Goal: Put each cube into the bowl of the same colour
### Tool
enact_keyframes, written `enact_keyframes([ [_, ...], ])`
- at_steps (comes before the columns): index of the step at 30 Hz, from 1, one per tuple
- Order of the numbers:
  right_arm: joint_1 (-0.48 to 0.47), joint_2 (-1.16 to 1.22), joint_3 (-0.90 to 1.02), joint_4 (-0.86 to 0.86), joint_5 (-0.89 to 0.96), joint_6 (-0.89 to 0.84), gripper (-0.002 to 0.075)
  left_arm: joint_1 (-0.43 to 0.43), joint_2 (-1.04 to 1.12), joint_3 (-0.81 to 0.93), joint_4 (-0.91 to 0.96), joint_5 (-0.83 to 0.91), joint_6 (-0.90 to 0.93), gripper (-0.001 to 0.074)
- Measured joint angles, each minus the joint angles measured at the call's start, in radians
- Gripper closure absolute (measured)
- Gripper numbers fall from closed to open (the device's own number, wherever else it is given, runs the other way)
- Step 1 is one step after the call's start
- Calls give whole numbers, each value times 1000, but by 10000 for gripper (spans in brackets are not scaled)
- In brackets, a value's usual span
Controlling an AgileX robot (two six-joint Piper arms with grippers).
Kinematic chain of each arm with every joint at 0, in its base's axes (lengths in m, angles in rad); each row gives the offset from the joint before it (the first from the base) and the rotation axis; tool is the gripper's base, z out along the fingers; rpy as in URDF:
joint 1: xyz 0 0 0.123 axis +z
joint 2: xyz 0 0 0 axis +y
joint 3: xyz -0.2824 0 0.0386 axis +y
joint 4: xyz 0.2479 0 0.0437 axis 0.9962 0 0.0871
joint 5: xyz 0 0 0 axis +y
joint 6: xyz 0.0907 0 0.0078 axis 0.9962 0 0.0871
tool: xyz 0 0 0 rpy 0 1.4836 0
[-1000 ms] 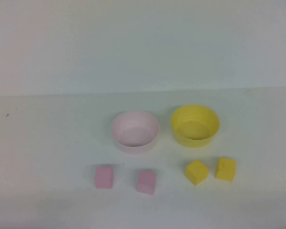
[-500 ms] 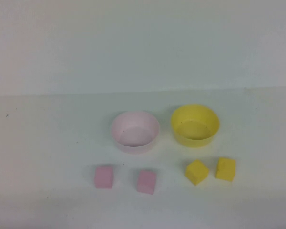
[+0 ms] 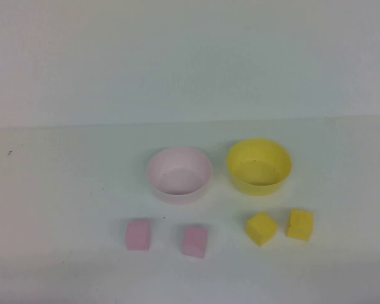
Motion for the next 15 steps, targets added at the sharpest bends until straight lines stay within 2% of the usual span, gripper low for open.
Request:
enact_keyframes([
  [15,0,0,0,0,0,0,726,0,0,0,5,-38,-11,735],
])
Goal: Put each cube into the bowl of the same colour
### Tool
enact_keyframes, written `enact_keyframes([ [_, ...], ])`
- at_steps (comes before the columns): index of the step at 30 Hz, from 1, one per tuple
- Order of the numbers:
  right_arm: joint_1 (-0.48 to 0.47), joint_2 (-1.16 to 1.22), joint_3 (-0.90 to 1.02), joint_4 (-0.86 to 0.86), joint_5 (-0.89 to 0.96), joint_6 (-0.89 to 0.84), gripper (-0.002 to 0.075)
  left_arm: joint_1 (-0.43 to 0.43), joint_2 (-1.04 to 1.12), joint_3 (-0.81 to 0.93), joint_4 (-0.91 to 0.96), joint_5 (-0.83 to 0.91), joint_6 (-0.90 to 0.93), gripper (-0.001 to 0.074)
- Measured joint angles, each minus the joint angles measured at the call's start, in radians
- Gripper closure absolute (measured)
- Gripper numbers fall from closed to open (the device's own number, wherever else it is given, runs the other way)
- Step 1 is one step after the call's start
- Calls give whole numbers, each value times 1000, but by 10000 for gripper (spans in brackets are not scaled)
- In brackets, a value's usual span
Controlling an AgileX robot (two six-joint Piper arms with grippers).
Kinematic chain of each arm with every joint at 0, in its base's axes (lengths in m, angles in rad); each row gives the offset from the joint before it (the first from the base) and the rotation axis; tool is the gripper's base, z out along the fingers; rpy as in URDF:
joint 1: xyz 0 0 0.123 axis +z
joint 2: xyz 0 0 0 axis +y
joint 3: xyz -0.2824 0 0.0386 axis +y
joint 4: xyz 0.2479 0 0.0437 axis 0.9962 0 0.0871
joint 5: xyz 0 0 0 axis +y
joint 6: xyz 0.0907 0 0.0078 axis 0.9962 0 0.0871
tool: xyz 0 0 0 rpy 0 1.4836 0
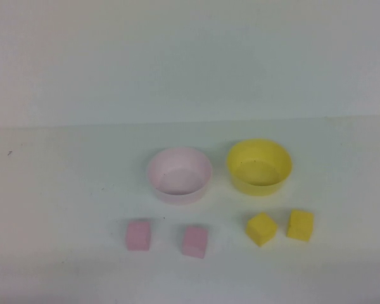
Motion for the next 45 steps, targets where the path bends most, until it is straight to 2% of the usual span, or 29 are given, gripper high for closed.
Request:
enact_keyframes([
  [14,0,0,0,0,0,0,726,0,0,0,-606,-255,-120,734],
  [20,0,0,0,0,0,0,726,0,0,-2,-633,-506,-121,734],
  [22,0,0,0,0,0,0,726,0,0,-14,-554,-553,-116,734],
  [27,0,0,0,0,0,0,726,0,17,-137,-321,-367,-111,734],
  [32,0,0,0,0,0,0,726,0,156,-307,-191,-183,-91,734],
  [34,0,0,0,0,0,0,726,0,251,-394,-166,-47,-11,734],
  [38,0,0,0,0,0,0,726,0,465,-566,-236,156,290,734],
  [41,0,0,0,0,0,0,726,0,631,-691,-372,275,512,734],
  [45,0,0,0,0,0,0,726,0,837,-799,-569,424,672,734],
])
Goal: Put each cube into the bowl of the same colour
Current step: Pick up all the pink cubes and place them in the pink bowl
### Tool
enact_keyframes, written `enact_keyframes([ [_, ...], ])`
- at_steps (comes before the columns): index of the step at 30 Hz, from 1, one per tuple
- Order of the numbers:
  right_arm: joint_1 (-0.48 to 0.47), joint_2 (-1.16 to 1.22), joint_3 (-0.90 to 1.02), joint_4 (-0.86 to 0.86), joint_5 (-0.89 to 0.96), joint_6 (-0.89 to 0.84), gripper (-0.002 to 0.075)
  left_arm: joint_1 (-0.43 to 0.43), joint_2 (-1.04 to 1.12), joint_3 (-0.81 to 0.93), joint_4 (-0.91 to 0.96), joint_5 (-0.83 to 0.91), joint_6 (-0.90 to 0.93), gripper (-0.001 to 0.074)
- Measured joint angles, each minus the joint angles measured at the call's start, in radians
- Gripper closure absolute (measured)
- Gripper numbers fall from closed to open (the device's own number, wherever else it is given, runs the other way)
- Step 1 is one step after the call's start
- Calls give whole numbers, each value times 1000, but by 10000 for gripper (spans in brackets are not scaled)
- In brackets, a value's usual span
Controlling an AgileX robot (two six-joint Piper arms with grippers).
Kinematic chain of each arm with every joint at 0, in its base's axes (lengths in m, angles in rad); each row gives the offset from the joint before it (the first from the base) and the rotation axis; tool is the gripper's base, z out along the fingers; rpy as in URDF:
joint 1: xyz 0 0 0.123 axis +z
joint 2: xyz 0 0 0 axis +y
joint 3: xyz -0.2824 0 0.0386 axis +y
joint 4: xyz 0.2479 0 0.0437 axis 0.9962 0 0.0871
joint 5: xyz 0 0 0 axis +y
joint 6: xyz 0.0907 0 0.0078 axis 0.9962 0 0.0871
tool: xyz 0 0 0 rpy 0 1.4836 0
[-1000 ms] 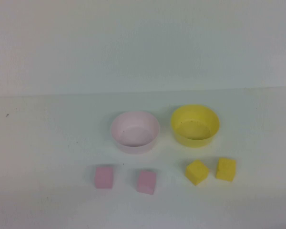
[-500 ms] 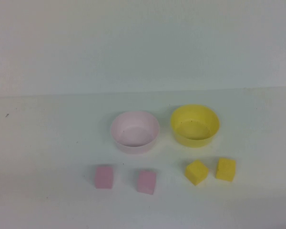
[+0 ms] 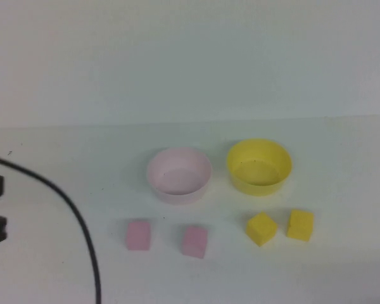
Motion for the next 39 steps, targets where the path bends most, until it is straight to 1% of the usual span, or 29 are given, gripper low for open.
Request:
enact_keyframes([
  [2,0,0,0,0,0,0,726,0,109,-35,-77,38,16,734],
  [4,0,0,0,0,0,0,726,-7,207,-58,-97,41,16,734],
  [6,0,0,0,0,0,0,726,-33,290,-76,-90,25,-4,734],
  [9,0,0,0,0,0,0,726,-130,410,-99,-71,-11,-51,734],
  [10,0,0,0,0,0,0,726,-176,451,-109,-47,-32,-96,734],
  [12,0,0,0,0,0,0,726,-265,531,-128,55,-67,-241,734],
  [14,0,0,0,0,0,0,726,-350,618,-170,211,-67,-466,734],
  [18,0,0,0,0,0,0,726,-458,763,-281,503,-1,-789,732],
  [20,0,0,0,0,0,0,727,-485,832,-345,586,42,-879,731],
  [21,0,0,0,0,0,0,727,-491,857,-369,592,53,-882,726],
  [23,0,0,0,0,0,0,727,-503,910,-423,577,66,-880,675],
  [24,0,0,0,0,0,0,727,-505,931,-447,565,72,-880,629],
  [29,0,0,0,0,0,0,727,-509,1007,-537,526,119,-910,279],
  [31,0,0,0,0,0,0,727,-509,1029,-558,526,152,-919,202],
  [32,0,0,0,0,0,0,727,-509,1041,-563,528,161,-925,189],
  [39,0,0,0,0,0,0,727,-509,1100,-567,540,173,-923,191],
])
